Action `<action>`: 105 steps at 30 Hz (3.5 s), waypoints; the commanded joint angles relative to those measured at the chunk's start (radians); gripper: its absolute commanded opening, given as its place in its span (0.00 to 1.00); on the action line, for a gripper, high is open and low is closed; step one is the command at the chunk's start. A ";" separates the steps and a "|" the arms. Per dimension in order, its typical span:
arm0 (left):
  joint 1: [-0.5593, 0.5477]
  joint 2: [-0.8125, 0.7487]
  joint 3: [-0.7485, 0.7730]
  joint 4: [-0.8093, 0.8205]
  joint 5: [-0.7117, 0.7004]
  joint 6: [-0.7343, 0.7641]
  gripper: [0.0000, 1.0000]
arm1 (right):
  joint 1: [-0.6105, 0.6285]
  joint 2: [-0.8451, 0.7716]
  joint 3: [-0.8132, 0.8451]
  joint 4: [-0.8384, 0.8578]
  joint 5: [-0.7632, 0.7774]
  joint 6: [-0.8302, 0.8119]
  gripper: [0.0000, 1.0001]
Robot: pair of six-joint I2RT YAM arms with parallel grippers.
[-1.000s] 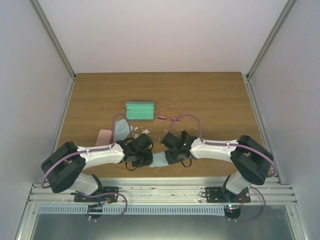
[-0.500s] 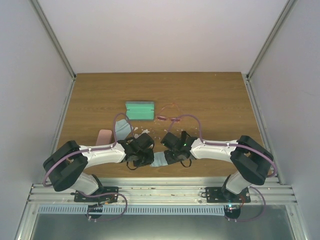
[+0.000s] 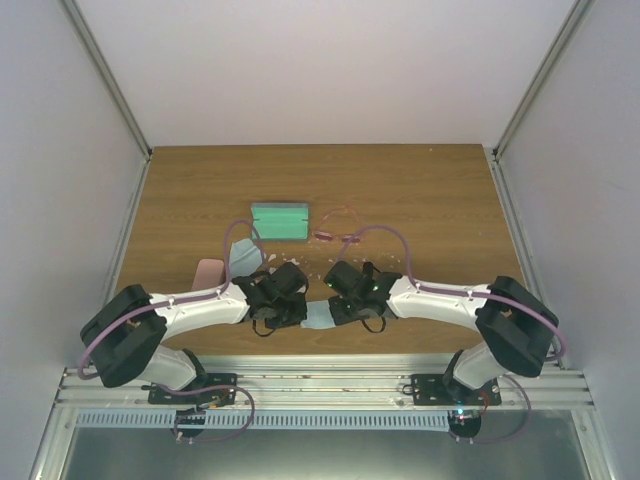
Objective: Organize the sunglasses
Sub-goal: Pick up the glasses cleaning cloth from the center of the board, then place the glasses cleaning cloth in the sunglasses case.
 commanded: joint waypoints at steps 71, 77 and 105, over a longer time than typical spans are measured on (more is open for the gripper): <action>0.699 0.499 0.652 -0.082 0.174 0.772 0.00 | -0.249 0.696 0.840 0.201 0.068 -0.113 0.01; 0.704 0.519 0.664 -0.083 0.192 0.779 0.00 | -0.251 0.712 0.840 0.204 0.075 -0.122 0.01; 0.708 0.560 0.688 -0.107 0.163 0.764 0.00 | -0.250 0.655 0.823 0.159 0.126 -0.151 0.25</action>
